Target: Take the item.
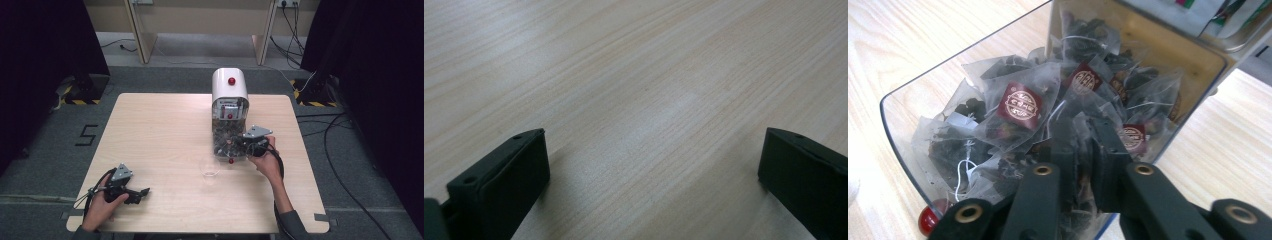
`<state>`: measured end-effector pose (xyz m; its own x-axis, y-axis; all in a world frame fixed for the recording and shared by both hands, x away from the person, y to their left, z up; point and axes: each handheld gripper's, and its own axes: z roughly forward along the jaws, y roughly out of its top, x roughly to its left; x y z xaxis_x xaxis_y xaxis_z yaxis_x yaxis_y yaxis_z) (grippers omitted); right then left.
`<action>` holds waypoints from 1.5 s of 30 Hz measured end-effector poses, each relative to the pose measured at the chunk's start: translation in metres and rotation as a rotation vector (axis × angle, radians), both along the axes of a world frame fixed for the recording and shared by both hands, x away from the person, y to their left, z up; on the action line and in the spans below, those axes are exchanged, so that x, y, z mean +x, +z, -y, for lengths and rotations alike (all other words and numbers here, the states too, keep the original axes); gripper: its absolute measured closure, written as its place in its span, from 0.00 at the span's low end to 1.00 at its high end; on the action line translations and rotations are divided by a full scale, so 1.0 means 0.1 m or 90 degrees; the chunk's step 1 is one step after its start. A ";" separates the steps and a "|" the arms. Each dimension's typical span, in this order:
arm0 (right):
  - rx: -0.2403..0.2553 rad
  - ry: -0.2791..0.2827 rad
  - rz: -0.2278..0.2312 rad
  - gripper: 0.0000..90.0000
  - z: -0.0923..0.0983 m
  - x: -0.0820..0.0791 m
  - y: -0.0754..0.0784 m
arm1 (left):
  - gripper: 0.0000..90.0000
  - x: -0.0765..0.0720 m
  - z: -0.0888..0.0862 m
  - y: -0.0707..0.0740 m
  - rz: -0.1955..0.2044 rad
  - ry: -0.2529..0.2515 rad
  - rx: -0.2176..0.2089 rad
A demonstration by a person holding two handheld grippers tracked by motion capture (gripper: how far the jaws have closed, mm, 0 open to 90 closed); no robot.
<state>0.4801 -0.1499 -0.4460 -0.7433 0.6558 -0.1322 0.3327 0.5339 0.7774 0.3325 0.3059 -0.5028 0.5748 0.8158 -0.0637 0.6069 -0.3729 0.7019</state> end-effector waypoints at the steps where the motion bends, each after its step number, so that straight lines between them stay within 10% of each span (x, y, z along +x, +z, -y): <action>1: 0.000 -0.001 0.004 0.95 0.00 0.00 0.01 | 0.00 0.00 0.00 0.00 0.000 0.000 0.000; 45: 0.144 -0.017 0.100 0.99 0.10 -0.24 0.58 | 0.00 0.00 0.00 0.00 0.000 0.000 0.000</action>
<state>0.4560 -0.1602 -0.3878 -0.7075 0.7008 -0.0915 0.2109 0.3328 0.9191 0.3325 0.3060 -0.5028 0.5748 0.8159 -0.0629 0.6067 -0.3733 0.7018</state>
